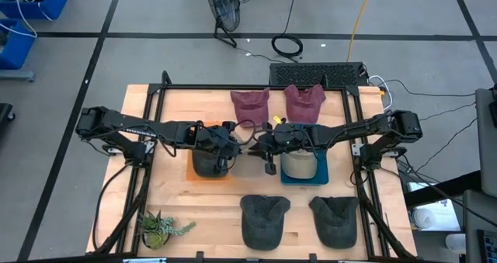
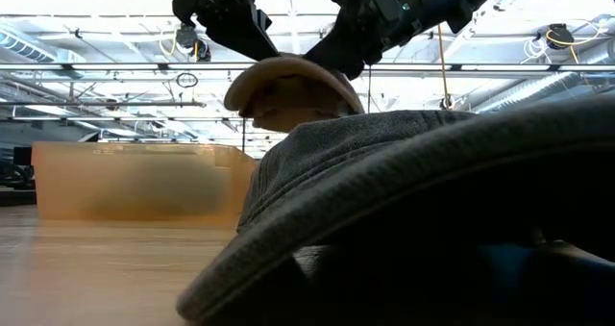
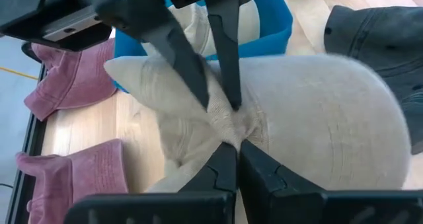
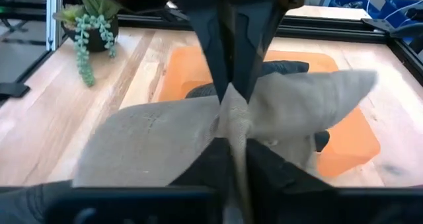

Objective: Pick & Place hat
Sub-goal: Put the brown cap into the blue bin

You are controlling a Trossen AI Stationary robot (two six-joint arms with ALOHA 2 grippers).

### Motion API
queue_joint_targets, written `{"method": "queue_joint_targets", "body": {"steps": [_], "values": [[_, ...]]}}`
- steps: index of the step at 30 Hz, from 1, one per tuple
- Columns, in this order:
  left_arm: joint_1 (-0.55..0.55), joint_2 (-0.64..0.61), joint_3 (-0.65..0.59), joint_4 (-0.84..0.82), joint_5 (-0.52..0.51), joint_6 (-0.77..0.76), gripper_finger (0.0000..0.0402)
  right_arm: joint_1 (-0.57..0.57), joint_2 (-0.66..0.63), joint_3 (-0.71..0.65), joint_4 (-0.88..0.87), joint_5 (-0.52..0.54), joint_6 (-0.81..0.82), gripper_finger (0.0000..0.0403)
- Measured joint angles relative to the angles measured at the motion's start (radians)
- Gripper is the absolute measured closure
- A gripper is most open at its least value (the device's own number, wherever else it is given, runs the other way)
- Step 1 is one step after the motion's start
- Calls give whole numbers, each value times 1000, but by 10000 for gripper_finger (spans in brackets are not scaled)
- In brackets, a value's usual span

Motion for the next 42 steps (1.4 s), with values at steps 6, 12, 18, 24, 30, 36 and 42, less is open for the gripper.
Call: {"method": "queue_joint_targets", "body": {"steps": [6,12,18,24,30,36,42], "values": [[0,0,0,5,-5,-39,386,0,-14,0,-20,2,-45,395],[0,-1,0,16,-19,-129,327,-6,-132,-3,-182,5,-101,400],[-22,-44,4,154,30,-171,270,-5,-268,-2,-386,6,-133,401],[-36,-140,-8,107,8,-173,249,10,-405,-38,-605,0,-169,401],[-35,-187,-26,90,-59,-206,258,8,-577,-191,-579,-25,-148,402],[-22,-207,-84,105,-67,-222,280,8,-743,-311,-588,-33,-145,402],[-5,-217,-149,154,-67,-243,295,-17,-836,-411,-601,-48,-152,402]]}}
